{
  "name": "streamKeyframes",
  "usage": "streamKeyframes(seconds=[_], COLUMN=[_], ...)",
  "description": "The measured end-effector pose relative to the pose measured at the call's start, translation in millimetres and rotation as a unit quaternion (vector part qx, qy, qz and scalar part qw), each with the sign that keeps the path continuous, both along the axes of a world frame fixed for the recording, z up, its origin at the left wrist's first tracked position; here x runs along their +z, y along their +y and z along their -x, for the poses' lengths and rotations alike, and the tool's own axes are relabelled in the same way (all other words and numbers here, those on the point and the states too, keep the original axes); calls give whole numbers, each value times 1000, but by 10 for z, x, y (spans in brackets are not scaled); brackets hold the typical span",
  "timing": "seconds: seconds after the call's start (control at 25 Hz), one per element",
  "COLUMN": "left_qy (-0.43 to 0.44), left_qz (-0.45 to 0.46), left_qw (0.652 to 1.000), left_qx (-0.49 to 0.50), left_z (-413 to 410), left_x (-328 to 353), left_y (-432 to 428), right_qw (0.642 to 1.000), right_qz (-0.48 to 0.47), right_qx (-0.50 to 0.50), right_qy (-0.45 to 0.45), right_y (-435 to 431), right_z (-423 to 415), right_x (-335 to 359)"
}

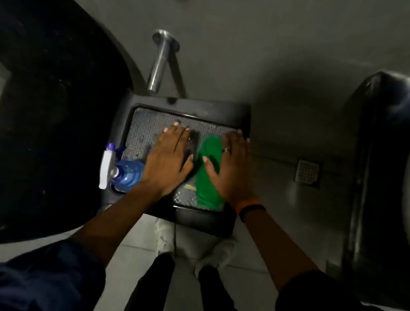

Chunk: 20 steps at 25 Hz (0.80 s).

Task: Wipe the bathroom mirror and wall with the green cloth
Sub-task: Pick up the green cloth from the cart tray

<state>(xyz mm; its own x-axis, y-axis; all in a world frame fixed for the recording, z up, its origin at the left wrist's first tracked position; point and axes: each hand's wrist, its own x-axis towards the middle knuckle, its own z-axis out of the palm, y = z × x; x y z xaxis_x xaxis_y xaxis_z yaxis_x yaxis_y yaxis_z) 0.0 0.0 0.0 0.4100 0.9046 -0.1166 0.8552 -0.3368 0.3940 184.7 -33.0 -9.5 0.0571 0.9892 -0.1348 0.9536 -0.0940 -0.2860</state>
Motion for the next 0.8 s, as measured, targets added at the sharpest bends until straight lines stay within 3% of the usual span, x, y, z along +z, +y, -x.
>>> streamKeyframes(seconds=[0.16, 0.36, 0.52, 0.8], left_qy=[41, 37, 28, 15], left_qz=[39, 25, 2, -37], left_qw=[998, 999, 1000, 998], left_qx=[-36, -26, -10, -39], left_z=[13, 29, -30, -90], left_x=[-830, -1264, -1271, -716], left_y=[-87, -181, -165, -12], right_qw=[997, 999, 997, 995], right_qz=[44, 16, -71, -81], right_qx=[18, 11, 18, -22], right_qy=[-54, -47, -19, 45], right_y=[-139, -166, -110, -31], right_z=[64, 56, 7, -60], right_x=[-844, -1194, -1203, -828])
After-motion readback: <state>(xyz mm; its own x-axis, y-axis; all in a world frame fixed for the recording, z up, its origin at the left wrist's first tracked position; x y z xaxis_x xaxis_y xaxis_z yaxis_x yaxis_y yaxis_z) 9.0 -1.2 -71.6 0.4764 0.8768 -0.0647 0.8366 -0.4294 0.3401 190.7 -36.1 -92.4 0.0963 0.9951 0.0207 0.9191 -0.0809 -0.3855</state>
